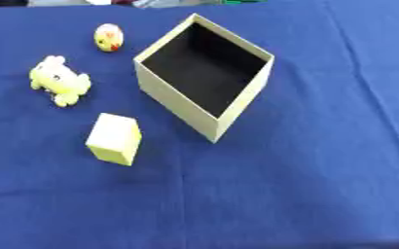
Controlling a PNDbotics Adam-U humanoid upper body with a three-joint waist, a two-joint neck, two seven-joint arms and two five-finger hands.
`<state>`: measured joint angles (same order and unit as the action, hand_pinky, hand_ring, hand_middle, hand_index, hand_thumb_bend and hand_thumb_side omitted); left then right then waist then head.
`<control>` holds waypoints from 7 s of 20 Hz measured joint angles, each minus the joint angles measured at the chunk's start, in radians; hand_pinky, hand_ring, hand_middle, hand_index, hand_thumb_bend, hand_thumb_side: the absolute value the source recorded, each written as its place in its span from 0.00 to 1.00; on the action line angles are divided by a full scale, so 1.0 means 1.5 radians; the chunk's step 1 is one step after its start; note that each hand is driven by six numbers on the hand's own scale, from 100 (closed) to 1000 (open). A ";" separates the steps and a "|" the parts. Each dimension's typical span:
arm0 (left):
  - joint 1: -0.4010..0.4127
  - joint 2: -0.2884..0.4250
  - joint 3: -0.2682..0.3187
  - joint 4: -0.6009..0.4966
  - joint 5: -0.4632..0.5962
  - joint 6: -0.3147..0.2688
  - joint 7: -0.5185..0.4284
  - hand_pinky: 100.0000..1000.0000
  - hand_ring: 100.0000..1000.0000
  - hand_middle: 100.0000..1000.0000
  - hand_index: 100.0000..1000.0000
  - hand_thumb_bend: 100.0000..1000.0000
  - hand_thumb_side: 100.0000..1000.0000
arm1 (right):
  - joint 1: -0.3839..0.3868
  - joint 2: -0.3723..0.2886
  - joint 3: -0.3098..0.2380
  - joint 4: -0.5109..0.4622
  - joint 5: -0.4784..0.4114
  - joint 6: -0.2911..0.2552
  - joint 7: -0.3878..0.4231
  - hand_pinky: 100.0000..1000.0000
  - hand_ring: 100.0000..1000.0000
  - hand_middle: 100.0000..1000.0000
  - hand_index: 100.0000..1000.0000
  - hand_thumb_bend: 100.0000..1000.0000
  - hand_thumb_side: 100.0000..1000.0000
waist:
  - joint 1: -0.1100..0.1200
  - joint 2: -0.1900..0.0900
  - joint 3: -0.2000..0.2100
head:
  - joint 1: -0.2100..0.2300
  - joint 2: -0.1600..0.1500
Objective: Pick up objects on the table and place them in the box.
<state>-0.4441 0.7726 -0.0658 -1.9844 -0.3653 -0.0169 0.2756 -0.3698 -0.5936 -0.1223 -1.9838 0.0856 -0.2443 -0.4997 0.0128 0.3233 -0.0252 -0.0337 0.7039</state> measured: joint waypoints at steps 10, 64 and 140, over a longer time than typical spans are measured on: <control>-0.075 0.069 -0.117 0.000 0.007 0.036 -0.204 0.79 0.75 0.71 0.86 0.48 0.94 | 0.000 -0.001 0.004 0.000 -0.002 0.001 0.007 0.81 0.72 0.68 0.76 0.00 0.80 | 0.005 -0.002 -0.007 | 0.004 0.000; -0.231 -0.005 -0.326 0.000 -0.128 0.227 -0.721 1.00 0.90 0.86 0.96 0.60 0.43 | 0.006 -0.001 0.012 0.000 -0.018 0.000 0.017 0.81 0.70 0.66 0.76 0.00 0.81 | 0.021 -0.003 -0.004 | 0.003 0.005; -0.326 -0.065 -0.244 0.022 -0.136 0.199 -0.676 0.75 0.59 0.44 0.60 0.00 0.21 | -0.001 -0.001 0.012 0.000 -0.033 -0.004 0.013 0.82 0.71 0.66 0.75 0.00 0.81 | 0.025 0.004 -0.025 | 0.008 -0.015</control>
<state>-0.9329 0.6747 -0.4323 -1.9518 -0.5697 0.2809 -0.7386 -0.3706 -0.5950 -0.1041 -1.9838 0.0358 -0.2506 -0.4807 0.0508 0.3298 -0.0629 -0.0212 0.6819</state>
